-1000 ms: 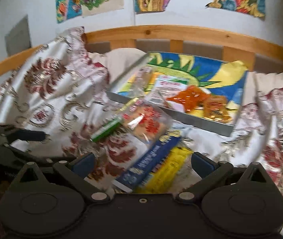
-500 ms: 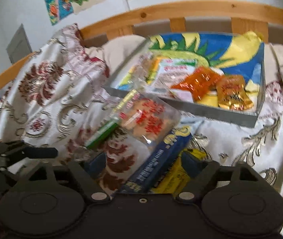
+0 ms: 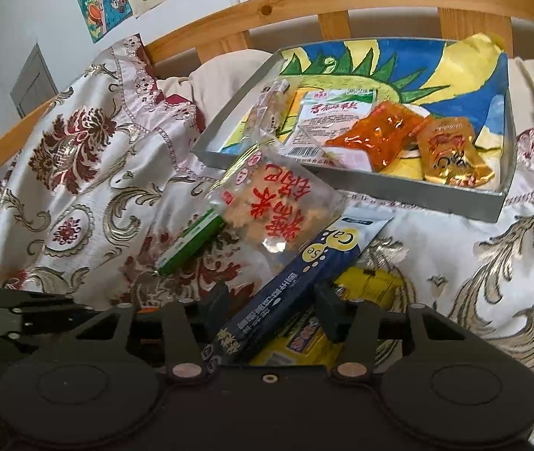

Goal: Organize snacks
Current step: 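Grasp the mandarin orange with the left tool while the right tool grasps the blue Ca tube, then lift the orange with the left tool while the right tool lifts the blue tube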

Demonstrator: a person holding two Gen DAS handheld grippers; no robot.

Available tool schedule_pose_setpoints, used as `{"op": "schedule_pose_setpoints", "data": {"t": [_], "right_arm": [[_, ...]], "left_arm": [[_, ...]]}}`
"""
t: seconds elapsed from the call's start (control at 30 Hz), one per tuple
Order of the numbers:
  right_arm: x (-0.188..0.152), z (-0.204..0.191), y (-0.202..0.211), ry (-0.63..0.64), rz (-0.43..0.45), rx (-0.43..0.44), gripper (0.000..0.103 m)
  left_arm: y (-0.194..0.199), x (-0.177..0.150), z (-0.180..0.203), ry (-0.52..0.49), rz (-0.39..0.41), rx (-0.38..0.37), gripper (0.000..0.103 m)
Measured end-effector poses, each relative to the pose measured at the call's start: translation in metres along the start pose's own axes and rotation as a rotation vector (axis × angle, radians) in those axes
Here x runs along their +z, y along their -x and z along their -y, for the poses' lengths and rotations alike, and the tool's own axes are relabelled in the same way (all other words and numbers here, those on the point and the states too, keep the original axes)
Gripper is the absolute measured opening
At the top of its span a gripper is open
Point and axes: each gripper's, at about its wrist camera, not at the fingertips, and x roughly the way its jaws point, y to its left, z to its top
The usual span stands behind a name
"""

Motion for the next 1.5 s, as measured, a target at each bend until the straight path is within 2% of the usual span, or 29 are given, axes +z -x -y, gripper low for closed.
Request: {"op": "schedule_pose_setpoints", "data": {"t": [0.17, 0.37, 0.43, 0.57, 0.6, 0.73, 0.9, 1.0, 1.13, 1.23, 1.37, 1.5], "right_arm": [[-0.002, -0.009, 0.002, 0.021, -0.029, 0.008, 0.053], [0.001, -0.015, -0.006, 0.088, -0.028, -0.076, 0.057], [0.005, -0.008, -0.010, 0.060, -0.020, -0.078, 0.059], [0.014, 0.000, -0.023, 0.039, -0.004, -0.076, 0.072], [0.015, 0.002, -0.027, 0.037, -0.002, -0.071, 0.072], [0.017, 0.003, -0.036, 0.032, -0.004, -0.053, 0.062], [0.014, -0.005, -0.033, 0.067, -0.005, -0.003, 0.037], [0.013, -0.007, -0.033, 0.038, -0.018, 0.060, 0.037], [0.013, -0.011, -0.036, 0.010, -0.075, 0.100, 0.050], [0.012, -0.017, -0.039, 0.019, -0.101, 0.072, 0.052], [0.011, -0.022, -0.045, -0.018, -0.101, 0.053, 0.062], [0.009, -0.034, -0.048, 0.004, -0.095, 0.019, 0.075]], "left_arm": [[0.000, 0.000, -0.002, 0.024, 0.010, 0.010, 0.036], [0.004, -0.002, -0.003, 0.040, 0.020, 0.039, 0.036], [0.005, -0.003, -0.004, 0.048, 0.022, 0.040, 0.036], [0.008, -0.003, -0.007, 0.071, 0.027, 0.043, 0.036], [0.008, -0.003, -0.007, 0.074, 0.028, 0.044, 0.036], [0.010, -0.005, -0.010, 0.092, 0.034, 0.045, 0.036], [0.010, -0.005, -0.012, 0.104, 0.032, 0.046, 0.036], [0.010, -0.005, -0.012, 0.107, 0.030, 0.043, 0.036], [0.011, -0.005, -0.011, 0.109, 0.029, 0.045, 0.036], [0.012, -0.005, -0.011, 0.111, 0.029, 0.047, 0.036], [0.016, -0.006, -0.013, 0.110, 0.033, 0.057, 0.036], [0.018, -0.007, -0.016, 0.119, 0.038, 0.066, 0.036]]}}
